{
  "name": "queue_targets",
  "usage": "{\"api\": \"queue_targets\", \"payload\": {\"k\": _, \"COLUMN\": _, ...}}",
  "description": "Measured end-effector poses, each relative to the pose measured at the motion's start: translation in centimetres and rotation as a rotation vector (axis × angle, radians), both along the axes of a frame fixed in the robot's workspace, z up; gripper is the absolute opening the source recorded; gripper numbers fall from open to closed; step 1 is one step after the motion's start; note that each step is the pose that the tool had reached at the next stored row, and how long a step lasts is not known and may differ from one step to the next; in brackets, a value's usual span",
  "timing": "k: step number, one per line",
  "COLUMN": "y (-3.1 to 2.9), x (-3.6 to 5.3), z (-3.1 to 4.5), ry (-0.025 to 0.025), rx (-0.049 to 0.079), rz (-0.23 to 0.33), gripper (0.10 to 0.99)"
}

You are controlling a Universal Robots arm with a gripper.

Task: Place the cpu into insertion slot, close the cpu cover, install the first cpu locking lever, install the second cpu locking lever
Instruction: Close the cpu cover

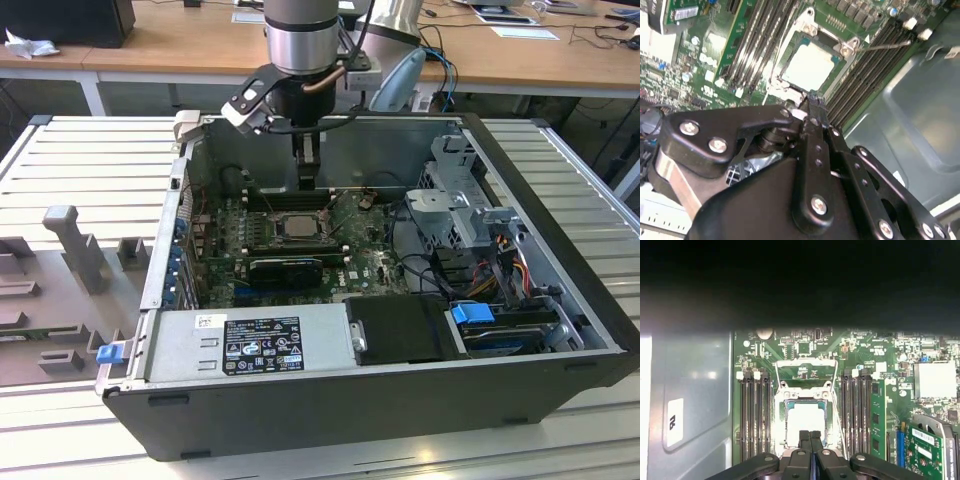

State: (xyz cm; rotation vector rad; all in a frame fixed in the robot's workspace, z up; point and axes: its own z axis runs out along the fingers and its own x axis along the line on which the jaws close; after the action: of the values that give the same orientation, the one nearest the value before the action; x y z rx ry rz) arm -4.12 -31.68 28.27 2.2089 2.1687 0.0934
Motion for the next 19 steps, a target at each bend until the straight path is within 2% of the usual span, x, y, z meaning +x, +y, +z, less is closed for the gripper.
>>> {"api": "queue_targets", "payload": {"k": 3, "y": -0.01, "x": 0.73, "z": 0.06, "ry": 0.0034, "rx": 0.0, "rz": 0.0, "gripper": 0.106}}
{"api": "queue_targets", "payload": {"k": 5, "y": 0.0, "x": 0.81, "z": 0.23, "ry": 0.0044, "rx": 0.0, "rz": 0.0, "gripper": 0.106}}
{"api": "queue_targets", "payload": {"k": 9, "y": 0.0, "x": 2.82, "z": -0.01, "ry": 0.0112, "rx": 0.0, "rz": 0.0, "gripper": 0.106}}
{"api": "queue_targets", "payload": {"k": 14, "y": -0.01, "x": 2.95, "z": -1.16, "ry": 0.0114, "rx": 0.0, "rz": 0.0, "gripper": 0.106}}
{"api": "queue_targets", "payload": {"k": 19, "y": -0.01, "x": 3.34, "z": -1.56, "ry": 0.0114, "rx": -0.001, "rz": 0.0, "gripper": 0.106}}
